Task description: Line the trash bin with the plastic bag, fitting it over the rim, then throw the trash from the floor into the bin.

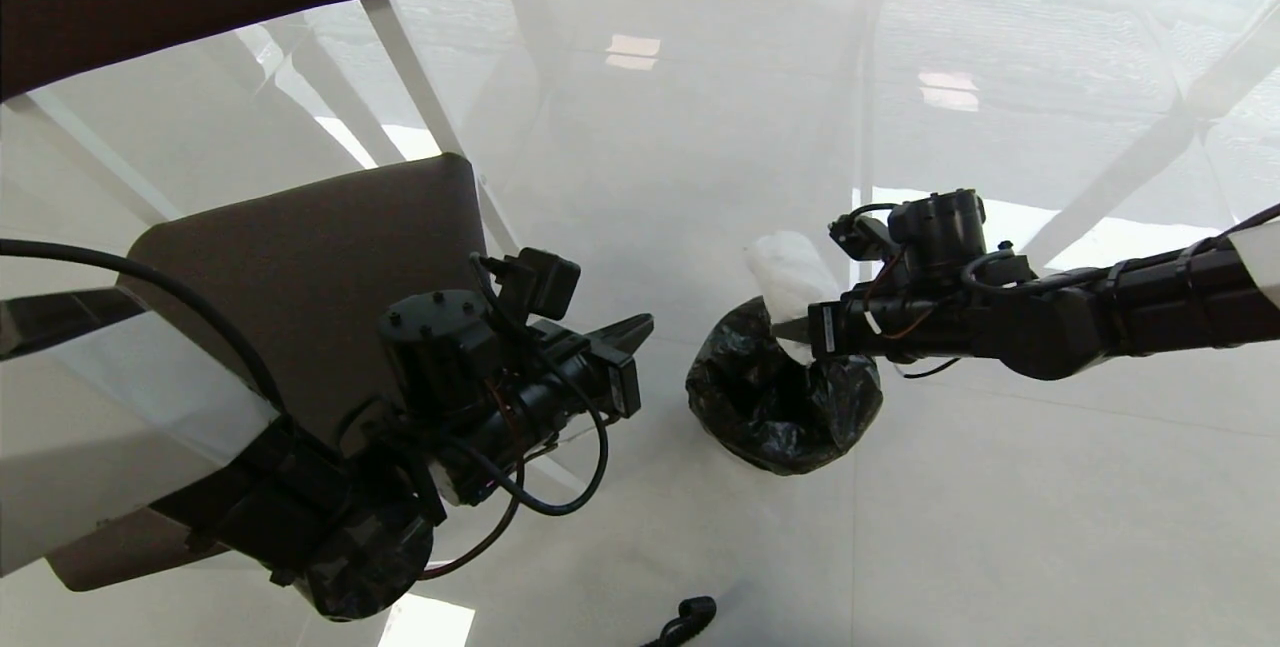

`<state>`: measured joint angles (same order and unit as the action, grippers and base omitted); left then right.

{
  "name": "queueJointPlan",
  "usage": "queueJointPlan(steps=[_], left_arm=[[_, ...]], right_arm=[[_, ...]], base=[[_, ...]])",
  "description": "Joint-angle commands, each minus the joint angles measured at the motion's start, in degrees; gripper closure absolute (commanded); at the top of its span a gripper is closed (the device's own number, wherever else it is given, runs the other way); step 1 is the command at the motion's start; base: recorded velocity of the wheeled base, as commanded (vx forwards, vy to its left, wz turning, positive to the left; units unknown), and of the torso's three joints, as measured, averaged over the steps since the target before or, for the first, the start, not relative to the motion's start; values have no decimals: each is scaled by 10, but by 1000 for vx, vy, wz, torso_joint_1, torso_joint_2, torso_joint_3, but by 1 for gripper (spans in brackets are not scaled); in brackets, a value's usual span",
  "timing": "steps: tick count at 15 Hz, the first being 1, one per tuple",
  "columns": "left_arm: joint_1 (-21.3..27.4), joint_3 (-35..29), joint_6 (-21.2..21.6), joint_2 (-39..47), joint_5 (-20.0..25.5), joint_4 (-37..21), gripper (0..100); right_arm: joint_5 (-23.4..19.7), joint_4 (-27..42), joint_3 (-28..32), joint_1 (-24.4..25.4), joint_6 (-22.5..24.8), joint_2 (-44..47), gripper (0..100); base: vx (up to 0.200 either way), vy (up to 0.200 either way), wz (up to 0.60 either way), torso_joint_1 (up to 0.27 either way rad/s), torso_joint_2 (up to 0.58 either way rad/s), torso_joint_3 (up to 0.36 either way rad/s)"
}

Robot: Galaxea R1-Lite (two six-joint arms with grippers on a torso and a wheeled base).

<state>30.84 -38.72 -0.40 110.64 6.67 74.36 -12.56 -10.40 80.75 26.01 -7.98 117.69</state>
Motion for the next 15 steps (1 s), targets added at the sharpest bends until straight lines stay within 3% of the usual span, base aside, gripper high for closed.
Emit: queueJointPlan(steps=[1, 10, 15], left_arm=[[0, -1, -4, 2, 0, 1, 100], [0, 0, -15, 4, 0, 2, 100], [0, 0, -15, 4, 0, 2, 100]], right_arm=[[-1, 1, -2, -2, 0, 11, 0], [-1, -37, -1, 7, -19, 18, 0], [8, -142, -6, 8, -18, 109, 0]], base=[[0, 0, 0, 0, 0, 0], [0, 0, 0, 0, 0, 0], [0, 0, 0, 0, 0, 0]])
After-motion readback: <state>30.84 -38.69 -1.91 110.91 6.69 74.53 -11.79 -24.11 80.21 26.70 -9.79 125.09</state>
